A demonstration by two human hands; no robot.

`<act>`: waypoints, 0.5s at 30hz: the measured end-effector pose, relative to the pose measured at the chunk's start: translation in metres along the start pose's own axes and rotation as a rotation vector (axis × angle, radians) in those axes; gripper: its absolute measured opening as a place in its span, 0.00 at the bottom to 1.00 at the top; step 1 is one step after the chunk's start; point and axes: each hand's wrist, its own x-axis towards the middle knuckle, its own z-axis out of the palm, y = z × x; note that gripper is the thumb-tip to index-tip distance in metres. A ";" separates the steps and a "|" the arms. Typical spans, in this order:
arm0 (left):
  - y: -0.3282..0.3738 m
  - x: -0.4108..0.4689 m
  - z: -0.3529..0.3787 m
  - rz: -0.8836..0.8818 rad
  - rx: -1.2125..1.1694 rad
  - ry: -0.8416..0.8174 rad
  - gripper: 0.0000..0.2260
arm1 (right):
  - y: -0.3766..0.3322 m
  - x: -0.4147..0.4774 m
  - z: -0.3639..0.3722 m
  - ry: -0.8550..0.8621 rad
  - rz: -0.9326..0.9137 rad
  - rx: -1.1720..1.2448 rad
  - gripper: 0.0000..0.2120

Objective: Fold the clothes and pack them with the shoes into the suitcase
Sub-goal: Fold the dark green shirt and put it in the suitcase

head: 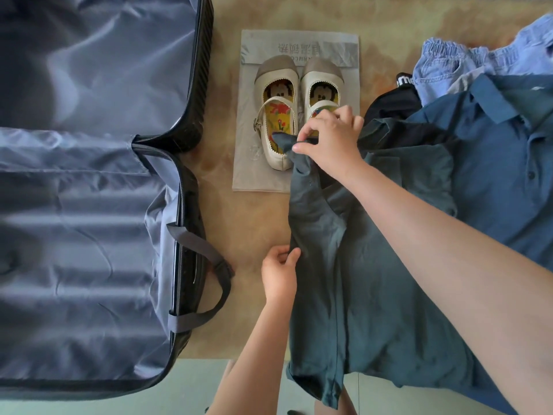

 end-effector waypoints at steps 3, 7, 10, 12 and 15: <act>-0.003 -0.003 -0.001 -0.019 -0.029 0.022 0.08 | -0.002 0.010 -0.002 0.120 0.063 0.154 0.08; -0.004 -0.007 0.001 -0.032 -0.117 0.028 0.08 | -0.003 0.022 -0.001 0.254 0.141 0.249 0.08; -0.006 -0.009 0.001 -0.013 -0.102 0.021 0.10 | -0.002 0.023 0.008 0.202 0.159 0.191 0.09; -0.007 -0.010 0.001 0.006 -0.071 0.006 0.10 | -0.001 0.021 0.011 0.183 0.172 0.213 0.11; -0.006 -0.007 -0.001 0.024 -0.052 -0.025 0.12 | 0.006 0.011 0.007 0.171 0.188 0.267 0.14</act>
